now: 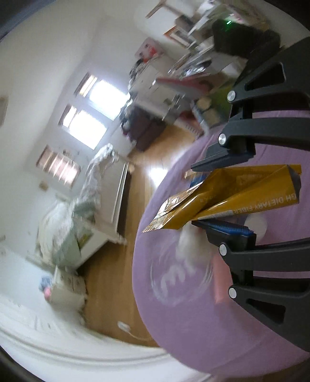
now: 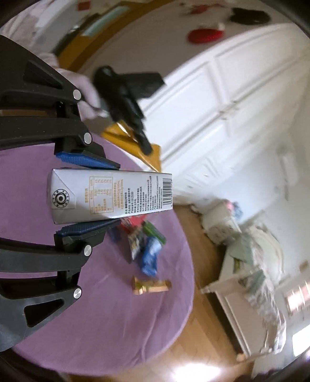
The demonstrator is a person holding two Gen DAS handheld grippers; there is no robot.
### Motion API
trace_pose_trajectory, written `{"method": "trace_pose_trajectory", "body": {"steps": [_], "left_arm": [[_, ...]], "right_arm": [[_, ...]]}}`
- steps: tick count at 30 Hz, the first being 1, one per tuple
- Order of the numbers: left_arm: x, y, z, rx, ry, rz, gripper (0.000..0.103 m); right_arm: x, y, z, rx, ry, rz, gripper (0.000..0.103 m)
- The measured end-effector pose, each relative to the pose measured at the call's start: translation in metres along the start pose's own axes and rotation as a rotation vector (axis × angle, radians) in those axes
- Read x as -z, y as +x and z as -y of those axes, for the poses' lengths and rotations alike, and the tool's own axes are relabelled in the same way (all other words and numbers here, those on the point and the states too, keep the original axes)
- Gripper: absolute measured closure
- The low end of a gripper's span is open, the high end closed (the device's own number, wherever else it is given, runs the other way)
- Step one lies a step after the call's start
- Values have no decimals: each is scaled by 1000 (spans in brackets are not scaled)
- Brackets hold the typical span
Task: Collect trash
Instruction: 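Release the yellow pouch and white milk carton into the black bin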
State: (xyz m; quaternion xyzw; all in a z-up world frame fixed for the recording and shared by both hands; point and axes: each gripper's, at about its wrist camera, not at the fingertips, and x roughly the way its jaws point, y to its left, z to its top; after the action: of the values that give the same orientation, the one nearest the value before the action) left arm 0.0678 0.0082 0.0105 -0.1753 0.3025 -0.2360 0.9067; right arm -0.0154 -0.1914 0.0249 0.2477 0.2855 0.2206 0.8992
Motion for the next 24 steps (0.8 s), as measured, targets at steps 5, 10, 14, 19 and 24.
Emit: {"method": "trace_pose_trajectory", "body": {"steps": [5, 10, 14, 19, 24], "left_arm": [[21, 15, 71, 67, 119, -16, 64], [47, 37, 127, 125, 218, -54, 64], [68, 61, 176, 187, 281, -92, 64], [99, 91, 236, 273, 352, -141, 64], [125, 116, 285, 358, 404, -177, 64]], "right_arm": [[5, -47, 24, 54, 58, 90, 63], [15, -107, 53, 169, 105, 196, 63], [24, -147, 79, 300, 134, 279, 63], [42, -201, 113, 454, 185, 363, 63], [63, -241, 151, 567, 273, 413, 63]]}}
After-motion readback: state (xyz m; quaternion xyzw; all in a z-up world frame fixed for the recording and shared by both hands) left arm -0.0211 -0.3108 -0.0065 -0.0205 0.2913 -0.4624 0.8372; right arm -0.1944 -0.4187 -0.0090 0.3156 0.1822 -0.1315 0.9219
